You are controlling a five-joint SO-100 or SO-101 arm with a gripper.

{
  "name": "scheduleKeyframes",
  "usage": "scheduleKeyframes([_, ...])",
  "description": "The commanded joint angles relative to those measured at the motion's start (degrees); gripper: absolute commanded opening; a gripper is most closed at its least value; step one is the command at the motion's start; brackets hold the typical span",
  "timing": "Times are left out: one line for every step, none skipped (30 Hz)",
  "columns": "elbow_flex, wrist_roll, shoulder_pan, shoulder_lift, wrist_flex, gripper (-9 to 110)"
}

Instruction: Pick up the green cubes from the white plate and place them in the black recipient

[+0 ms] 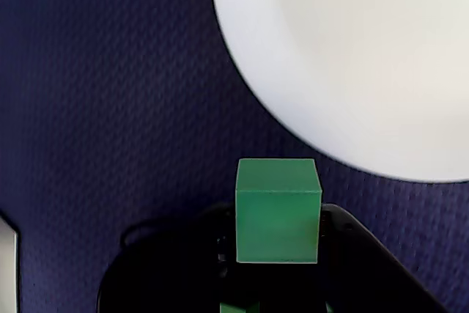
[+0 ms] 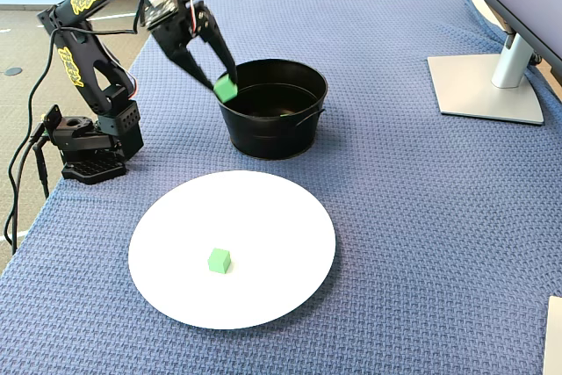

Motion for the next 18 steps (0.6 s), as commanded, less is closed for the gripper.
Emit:
scheduleKeyframes([1.9, 8.1, -11.0, 3.3, -2.2, 0])
scheduleKeyframes([2.3, 9.8, -12.9, 2.3, -3.9, 0])
scheduleKeyframes([2.5, 11.1, -14.6, 0.8, -5.5, 0])
scheduleKeyframes([3.1, 12.0, -16.5, -0.6, -7.4, 0])
scheduleKeyframes([3.3, 13.1, -18.4, -2.3, -9.1, 0])
scheduleKeyframes([3.3, 14.1, -20.2, -4.0, -10.4, 0])
scheduleKeyframes([2.7, 15.0, -22.1, -6.0, -11.2, 0])
scheduleKeyframes([1.9, 15.6, -23.8, -7.7, -11.5, 0])
scheduleKeyframes([1.2, 16.2, -25.4, -9.3, -12.0, 0])
scheduleKeyframes([0.4, 17.1, -26.7, -10.8, -12.3, 0])
scheduleKeyframes([-0.4, 17.7, -27.9, -12.1, -12.6, 0])
scheduleKeyframes([-1.1, 18.2, -29.1, -13.4, -13.2, 0])
scheduleKeyframes([-1.7, 18.8, -30.1, -14.7, -13.7, 0])
scheduleKeyframes([-1.9, 19.0, -31.0, -15.6, -14.2, 0])
scheduleKeyframes([-1.6, 19.2, -32.0, -16.2, -15.0, 0])
scheduleKeyframes([-1.1, 19.2, -32.6, -16.4, -15.6, 0])
scheduleKeyframes([-0.8, 19.8, -33.0, -16.4, -15.9, 0])
scheduleKeyframes([-0.4, 20.1, -33.1, -16.2, -16.0, 1])
